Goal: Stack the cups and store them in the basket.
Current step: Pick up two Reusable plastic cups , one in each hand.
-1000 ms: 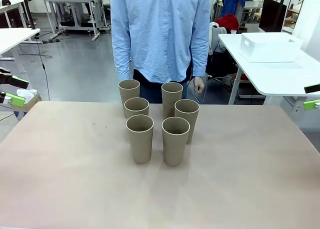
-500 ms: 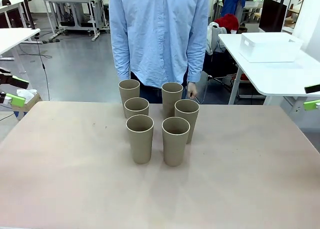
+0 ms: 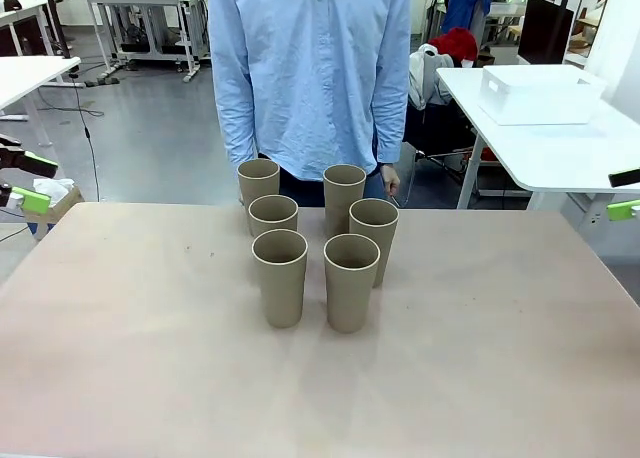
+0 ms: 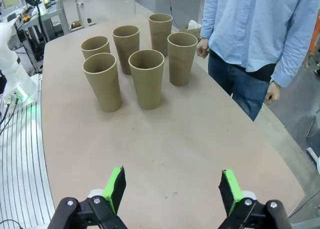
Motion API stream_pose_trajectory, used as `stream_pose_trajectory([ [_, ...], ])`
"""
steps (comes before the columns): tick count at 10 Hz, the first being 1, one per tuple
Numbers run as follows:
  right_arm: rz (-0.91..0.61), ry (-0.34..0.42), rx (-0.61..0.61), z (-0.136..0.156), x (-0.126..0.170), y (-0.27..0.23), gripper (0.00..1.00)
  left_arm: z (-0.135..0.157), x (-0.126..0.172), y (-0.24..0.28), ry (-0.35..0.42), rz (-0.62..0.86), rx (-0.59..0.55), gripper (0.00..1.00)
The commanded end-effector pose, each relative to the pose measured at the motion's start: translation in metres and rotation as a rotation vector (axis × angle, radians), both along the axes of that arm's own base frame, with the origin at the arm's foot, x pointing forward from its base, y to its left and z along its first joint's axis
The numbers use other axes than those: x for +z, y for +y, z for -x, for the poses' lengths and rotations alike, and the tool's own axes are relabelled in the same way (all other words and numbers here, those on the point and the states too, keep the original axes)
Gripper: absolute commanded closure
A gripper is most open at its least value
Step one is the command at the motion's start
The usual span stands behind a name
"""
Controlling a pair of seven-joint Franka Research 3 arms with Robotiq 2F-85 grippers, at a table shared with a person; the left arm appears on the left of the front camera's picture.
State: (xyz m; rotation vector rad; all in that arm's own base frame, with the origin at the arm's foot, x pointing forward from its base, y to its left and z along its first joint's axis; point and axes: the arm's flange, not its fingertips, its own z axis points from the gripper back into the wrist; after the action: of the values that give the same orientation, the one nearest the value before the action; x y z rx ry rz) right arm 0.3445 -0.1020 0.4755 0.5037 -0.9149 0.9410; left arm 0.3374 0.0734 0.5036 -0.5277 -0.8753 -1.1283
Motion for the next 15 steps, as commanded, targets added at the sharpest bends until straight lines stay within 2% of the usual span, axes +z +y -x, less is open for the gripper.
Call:
stream_pose_trajectory([
  [1, -0.014, -0.032, 0.014, -0.005, 0.001, -0.002, 0.0, -0.002, 0.0, 0.0, -0.019, 0.014, -0.015, 0.0],
  [7, -0.014, -0.032, 0.014, -0.005, 0.001, -0.002, 0.0, -0.002, 0.0, 0.0, -0.019, 0.014, -0.015, 0.0],
  [8, 0.0, 0.0, 0.001, 0.0, 0.0, 0.0, 0.0, 0.0, 0.0, 0.0, 0.0, 0.0, 0.0, 0.0],
  [9, -0.049, -0.004, 0.029, -0.039, -0.001, 0.02, 0.0, -0.035, -0.003, -0.004, 0.016, 0.016, -0.063, 0.0],
  [10, -0.09, 0.001, 0.113, -0.065, -0.005, 0.039, 0.0, -0.064, -0.007, -0.011, 0.053, 0.046, -0.127, 0.0],
  [11, -0.125, 0.009, 0.193, -0.082, -0.012, 0.057, 0.0, -0.088, -0.012, -0.014, 0.043, 0.067, -0.151, 0.0],
  [12, -0.139, 0.01, 0.233, -0.095, -0.026, 0.075, 0.0, -0.117, -0.021, -0.017, 0.065, 0.093, -0.179, 0.0],
  [14, -0.178, -0.022, 0.302, -0.109, -0.062, 0.104, 0.0, -0.156, -0.053, -0.031, 0.051, 0.191, -0.251, 0.0],
  [15, -0.222, -0.042, 0.332, -0.117, -0.082, 0.116, 0.0, -0.176, -0.078, -0.043, 0.002, 0.256, -0.32, 0.0],
])
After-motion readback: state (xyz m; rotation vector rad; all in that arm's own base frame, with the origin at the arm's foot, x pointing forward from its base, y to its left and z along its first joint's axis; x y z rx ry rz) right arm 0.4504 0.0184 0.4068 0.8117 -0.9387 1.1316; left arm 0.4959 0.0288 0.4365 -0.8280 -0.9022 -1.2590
